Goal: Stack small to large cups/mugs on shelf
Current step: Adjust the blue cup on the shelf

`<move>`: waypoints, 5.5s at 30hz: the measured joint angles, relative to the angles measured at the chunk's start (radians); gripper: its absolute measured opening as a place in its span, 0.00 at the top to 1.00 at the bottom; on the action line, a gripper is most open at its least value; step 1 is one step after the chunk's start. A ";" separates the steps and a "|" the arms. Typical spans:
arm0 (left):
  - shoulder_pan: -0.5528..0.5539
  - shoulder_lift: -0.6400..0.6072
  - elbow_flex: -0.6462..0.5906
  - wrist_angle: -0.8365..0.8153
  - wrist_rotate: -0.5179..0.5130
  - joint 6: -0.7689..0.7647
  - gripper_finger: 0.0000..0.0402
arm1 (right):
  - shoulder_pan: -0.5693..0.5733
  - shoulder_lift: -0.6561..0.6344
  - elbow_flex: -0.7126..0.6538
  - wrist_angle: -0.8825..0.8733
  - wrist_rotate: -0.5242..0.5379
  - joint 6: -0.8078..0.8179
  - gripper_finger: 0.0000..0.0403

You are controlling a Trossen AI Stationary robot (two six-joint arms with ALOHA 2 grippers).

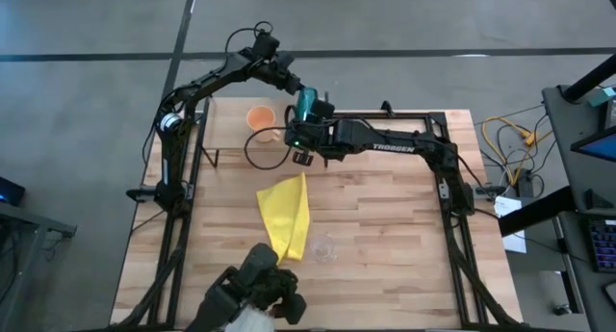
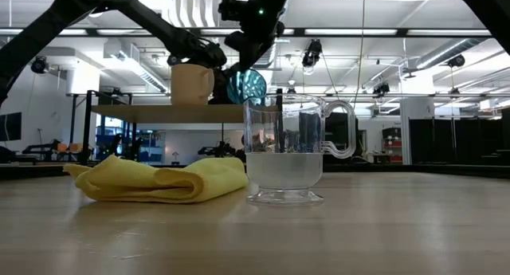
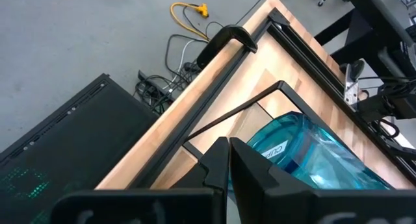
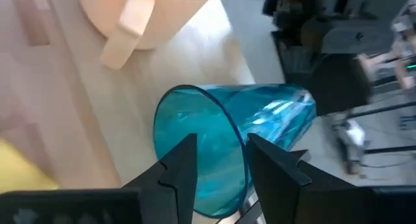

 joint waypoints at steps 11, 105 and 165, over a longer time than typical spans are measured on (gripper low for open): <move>-0.009 0.000 0.000 -0.013 0.015 0.001 1.00 | -0.002 0.008 -0.027 0.055 0.111 -0.078 0.72; -0.262 -0.686 -0.411 -0.111 -0.345 -0.003 1.00 | -0.358 -0.122 0.287 -0.332 -0.796 0.159 0.98; -0.305 -0.502 -0.411 0.009 -0.317 -0.028 1.00 | -0.357 -0.121 0.178 -0.121 -0.838 0.159 0.82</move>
